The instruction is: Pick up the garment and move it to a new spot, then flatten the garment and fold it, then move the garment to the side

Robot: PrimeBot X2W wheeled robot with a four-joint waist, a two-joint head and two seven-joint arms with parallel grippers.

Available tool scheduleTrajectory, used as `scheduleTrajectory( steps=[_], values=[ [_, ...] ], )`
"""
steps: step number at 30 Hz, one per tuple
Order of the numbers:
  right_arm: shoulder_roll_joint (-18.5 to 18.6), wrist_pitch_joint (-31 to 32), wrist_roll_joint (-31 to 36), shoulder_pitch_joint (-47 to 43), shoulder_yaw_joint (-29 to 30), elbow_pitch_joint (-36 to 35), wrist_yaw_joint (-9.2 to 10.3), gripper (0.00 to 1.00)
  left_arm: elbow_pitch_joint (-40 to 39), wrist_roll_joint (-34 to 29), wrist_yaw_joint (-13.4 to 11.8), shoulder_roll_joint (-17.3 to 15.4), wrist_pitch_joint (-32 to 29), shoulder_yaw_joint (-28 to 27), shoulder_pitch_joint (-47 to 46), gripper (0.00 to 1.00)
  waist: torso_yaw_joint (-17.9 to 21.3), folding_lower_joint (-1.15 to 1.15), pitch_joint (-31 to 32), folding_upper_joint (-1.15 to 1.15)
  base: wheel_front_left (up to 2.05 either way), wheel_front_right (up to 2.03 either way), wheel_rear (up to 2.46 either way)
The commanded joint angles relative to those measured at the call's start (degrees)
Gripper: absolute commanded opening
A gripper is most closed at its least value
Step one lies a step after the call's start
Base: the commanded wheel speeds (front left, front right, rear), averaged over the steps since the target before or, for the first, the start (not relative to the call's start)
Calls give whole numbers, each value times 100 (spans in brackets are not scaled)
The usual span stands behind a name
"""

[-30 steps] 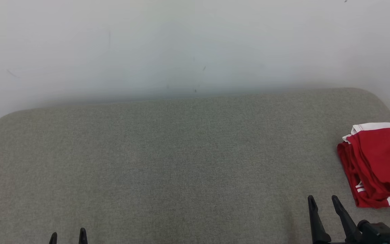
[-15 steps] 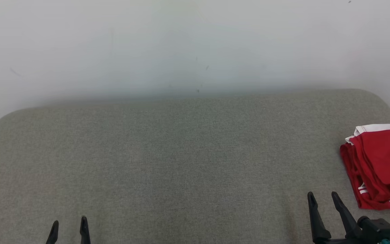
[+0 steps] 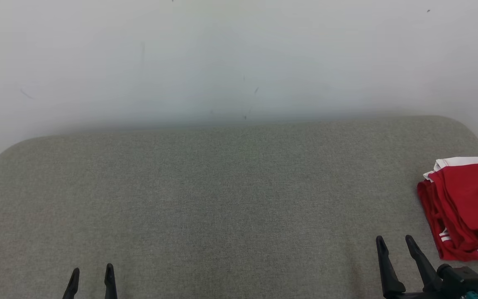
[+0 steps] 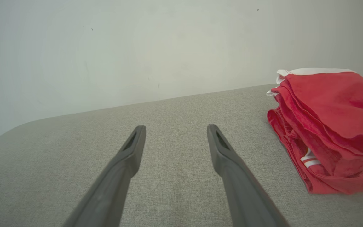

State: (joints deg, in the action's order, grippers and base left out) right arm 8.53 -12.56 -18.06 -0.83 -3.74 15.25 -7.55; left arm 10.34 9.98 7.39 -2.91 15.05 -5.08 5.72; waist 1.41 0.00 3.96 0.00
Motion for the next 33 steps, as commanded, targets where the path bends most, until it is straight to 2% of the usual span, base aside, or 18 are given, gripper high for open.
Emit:
scheduleTrajectory(
  steps=[1,14,15,23,33],
  values=[
    [43,12,-30,57,1,1,13,100,24,-26,0,5,13,3,-42,100,0,0,8,0,0,0,0],
    [14,9,-66,-20,-16,-23,12,100,14,-22,11,5,13,18,-3,100,-53,0,34,0,0,0,0],
    [7,21,-38,-13,-16,10,-1,0,33,4,3,1,-1,17,0,0,-53,0,34,0,0,0,0],
    [-79,78,-127,-238,-34,330,-1,0,360,112,3,50,-52,15,119,0,-54,0,30,0,0,0,0],
    [-145,332,-1123,-99,118,263,0,0,361,1223,4,42,-342,-10,-72,0,-61,0,-6,0,0,0,0]
  ],
)
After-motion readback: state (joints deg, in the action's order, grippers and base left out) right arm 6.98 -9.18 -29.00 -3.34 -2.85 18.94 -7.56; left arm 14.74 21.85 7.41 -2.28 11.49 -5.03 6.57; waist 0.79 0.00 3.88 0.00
